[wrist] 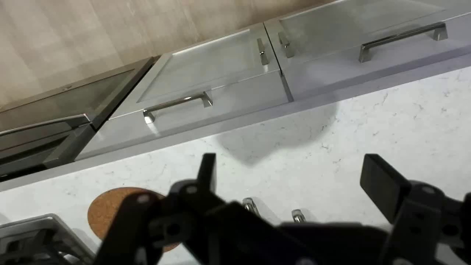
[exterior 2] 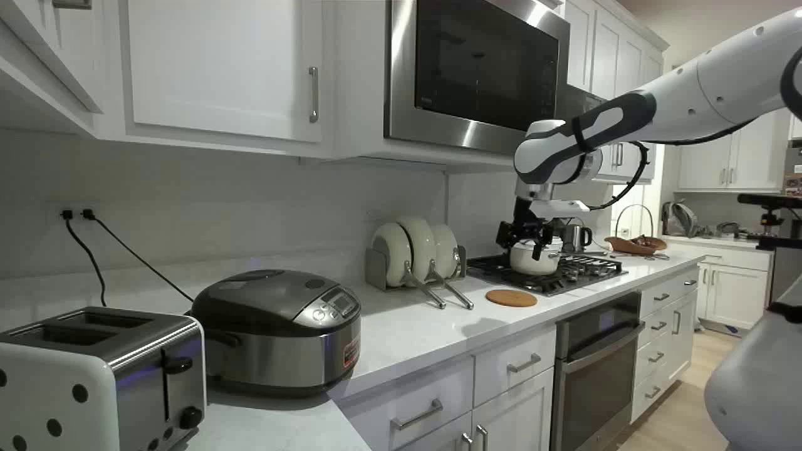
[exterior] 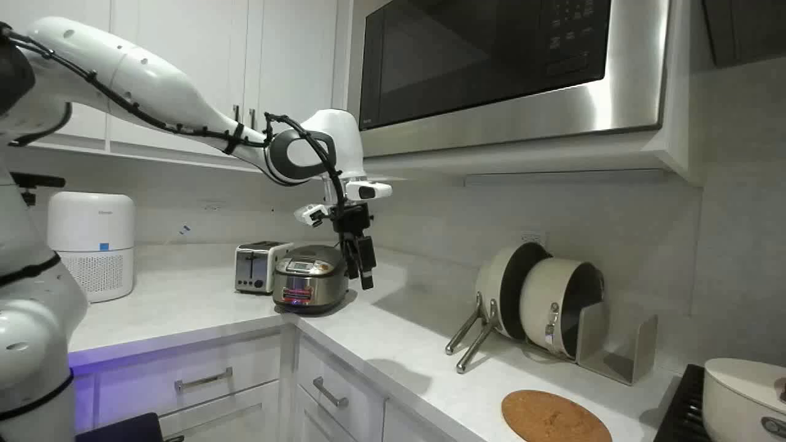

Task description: Push the lever on the toaster downwards

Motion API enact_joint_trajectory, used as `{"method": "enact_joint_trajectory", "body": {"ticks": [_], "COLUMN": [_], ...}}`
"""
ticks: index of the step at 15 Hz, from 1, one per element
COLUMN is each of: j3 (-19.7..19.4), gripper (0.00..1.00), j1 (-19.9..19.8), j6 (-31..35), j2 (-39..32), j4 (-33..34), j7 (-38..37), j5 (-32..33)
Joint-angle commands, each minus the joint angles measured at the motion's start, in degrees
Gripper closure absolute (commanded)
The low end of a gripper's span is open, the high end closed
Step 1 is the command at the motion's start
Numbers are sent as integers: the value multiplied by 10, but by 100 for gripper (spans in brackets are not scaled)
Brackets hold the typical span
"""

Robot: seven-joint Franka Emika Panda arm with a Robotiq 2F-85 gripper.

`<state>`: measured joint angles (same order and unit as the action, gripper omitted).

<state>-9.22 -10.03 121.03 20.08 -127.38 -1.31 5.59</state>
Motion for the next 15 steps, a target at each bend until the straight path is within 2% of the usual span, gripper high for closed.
{"method": "enact_joint_trajectory", "body": {"ticks": [1,6,15], "j3": [1,27,76], "gripper": [0,0,0], "j1": [-1,26,113], "j6": [-1,-6,-69], "j2": [0,23,116], "j4": [1,-13,-48], "j7": [1,1,48], "j5": [-1,-11,-56]}}
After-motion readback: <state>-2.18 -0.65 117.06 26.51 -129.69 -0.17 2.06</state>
